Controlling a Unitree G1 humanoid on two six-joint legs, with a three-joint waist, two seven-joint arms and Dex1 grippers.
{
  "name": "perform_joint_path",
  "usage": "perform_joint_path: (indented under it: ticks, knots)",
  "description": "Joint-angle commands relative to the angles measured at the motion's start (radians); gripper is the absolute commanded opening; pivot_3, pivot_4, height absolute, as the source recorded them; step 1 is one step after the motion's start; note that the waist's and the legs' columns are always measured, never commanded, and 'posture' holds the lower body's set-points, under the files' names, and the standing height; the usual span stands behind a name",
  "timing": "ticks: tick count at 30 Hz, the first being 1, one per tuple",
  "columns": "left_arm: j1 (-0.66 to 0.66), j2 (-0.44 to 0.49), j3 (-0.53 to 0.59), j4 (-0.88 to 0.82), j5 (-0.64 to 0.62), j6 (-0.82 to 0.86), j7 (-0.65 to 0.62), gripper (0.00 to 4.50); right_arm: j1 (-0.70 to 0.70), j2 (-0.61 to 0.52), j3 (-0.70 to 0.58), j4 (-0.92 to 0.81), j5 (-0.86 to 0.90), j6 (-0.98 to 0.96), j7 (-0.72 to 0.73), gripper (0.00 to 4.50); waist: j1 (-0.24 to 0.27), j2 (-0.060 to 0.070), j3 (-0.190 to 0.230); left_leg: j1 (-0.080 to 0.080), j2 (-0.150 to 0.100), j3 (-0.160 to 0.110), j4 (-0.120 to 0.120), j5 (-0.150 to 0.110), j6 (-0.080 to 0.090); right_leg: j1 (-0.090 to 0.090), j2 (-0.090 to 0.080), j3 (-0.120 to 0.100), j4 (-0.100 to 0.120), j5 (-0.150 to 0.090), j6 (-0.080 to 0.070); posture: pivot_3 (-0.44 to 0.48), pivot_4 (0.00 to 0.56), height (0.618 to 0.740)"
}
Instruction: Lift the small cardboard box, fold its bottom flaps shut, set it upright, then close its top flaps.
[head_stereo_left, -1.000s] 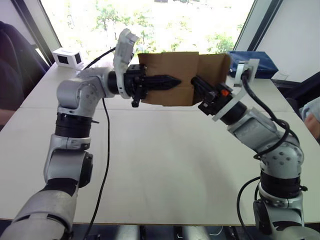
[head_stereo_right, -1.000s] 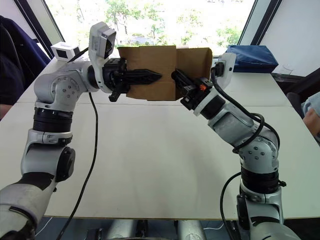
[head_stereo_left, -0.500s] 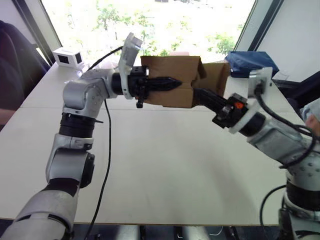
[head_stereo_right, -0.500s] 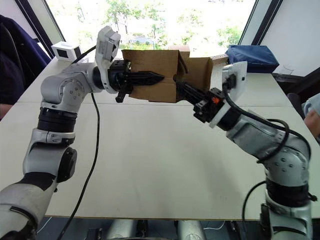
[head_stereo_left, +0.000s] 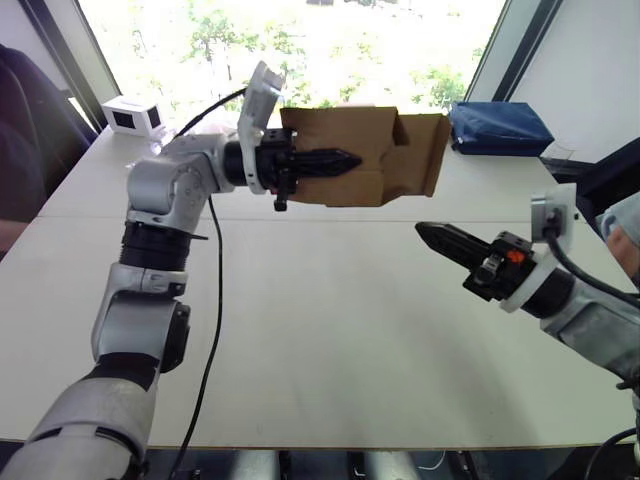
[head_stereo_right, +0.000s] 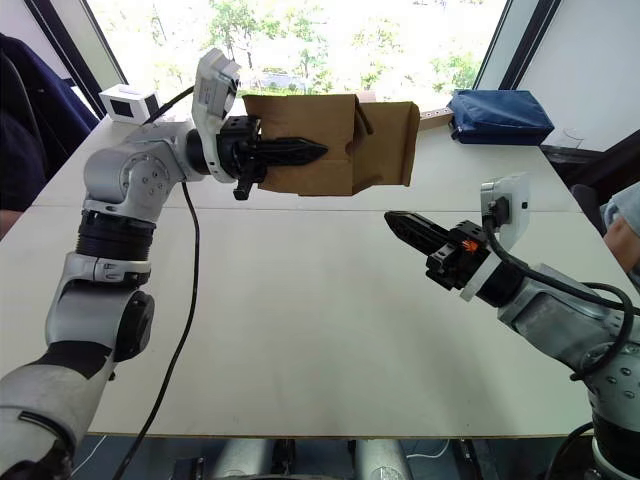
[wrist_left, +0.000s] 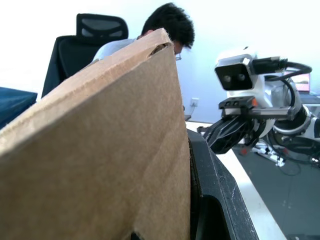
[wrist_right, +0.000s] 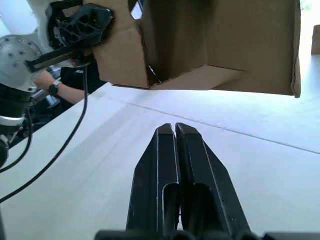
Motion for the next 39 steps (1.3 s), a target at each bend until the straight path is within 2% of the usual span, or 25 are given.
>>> perform_joint_path:
  ticks: [1, 12, 21, 25, 31, 33, 39]
  knots:
    - [-0.024, 0.003, 0.010, -0.031, -0.013, 0.000, -0.010, 0.00, -0.055, 0.030, 0.025, 0.007, -0.061, -0.047, 0.000, 0.07, 0.000, 0.000, 0.000, 0.000, 0.000, 0.000, 0.000, 0.000, 0.000, 0.000, 0.000, 0.000, 0.000, 0.000, 0.000, 0.000, 0.150, 0.740]
    - [0.005, -0.005, 0.012, -0.090, -0.032, 0.041, 0.000, 0.00, -0.178, 0.108, 0.097, 0.045, -0.109, -0.065, 0.006, 0.07, 0.001, 0.000, 0.000, 0.000, 0.000, 0.000, 0.000, 0.000, 0.000, 0.000, 0.000, 0.000, 0.000, 0.000, 0.000, 0.000, 0.150, 0.740]
    - [0.071, -0.029, 0.021, -0.185, -0.071, 0.097, 0.062, 0.00, -0.196, 0.141, 0.133, 0.055, -0.124, -0.055, 0.022, 0.07, 0.001, 0.000, 0.000, 0.000, 0.000, 0.000, 0.000, 0.000, 0.000, 0.000, 0.000, 0.000, 0.000, 0.000, 0.000, 0.000, 0.150, 0.740]
    - [0.079, -0.030, 0.027, -0.189, -0.069, 0.092, 0.089, 0.00, -0.158, 0.126, 0.070, 0.034, -0.037, -0.055, 0.009, 0.07, 0.002, 0.000, 0.000, 0.000, 0.000, 0.000, 0.000, 0.000, 0.000, 0.000, 0.000, 0.000, 0.000, 0.000, 0.000, 0.000, 0.150, 0.740]
    - [0.073, -0.028, 0.022, -0.168, -0.058, 0.073, 0.087, 0.00, 0.012, 0.027, -0.040, -0.028, 0.111, -0.029, 0.030, 0.07, 0.003, 0.000, 0.000, 0.000, 0.000, 0.000, 0.000, 0.000, 0.000, 0.000, -0.001, 0.000, 0.000, 0.000, 0.000, 0.000, 0.150, 0.740]
    - [0.070, -0.032, 0.020, -0.159, -0.054, 0.065, 0.089, 0.00, 0.048, 0.008, -0.045, -0.041, 0.119, -0.026, 0.038, 0.07, 0.002, 0.000, 0.000, 0.000, 0.000, 0.000, 0.000, 0.000, 0.000, 0.001, -0.001, 0.000, 0.000, 0.000, 0.000, 0.000, 0.150, 0.740]
    - [0.057, -0.036, 0.019, -0.156, -0.057, 0.057, 0.087, 0.00, 0.080, 0.008, 0.022, -0.030, -0.019, -0.034, 0.052, 0.07, 0.001, 0.000, 0.000, 0.001, 0.000, 0.000, 0.000, 0.000, 0.000, 0.001, 0.000, 0.000, 0.000, 0.000, 0.000, 0.000, 0.150, 0.740]
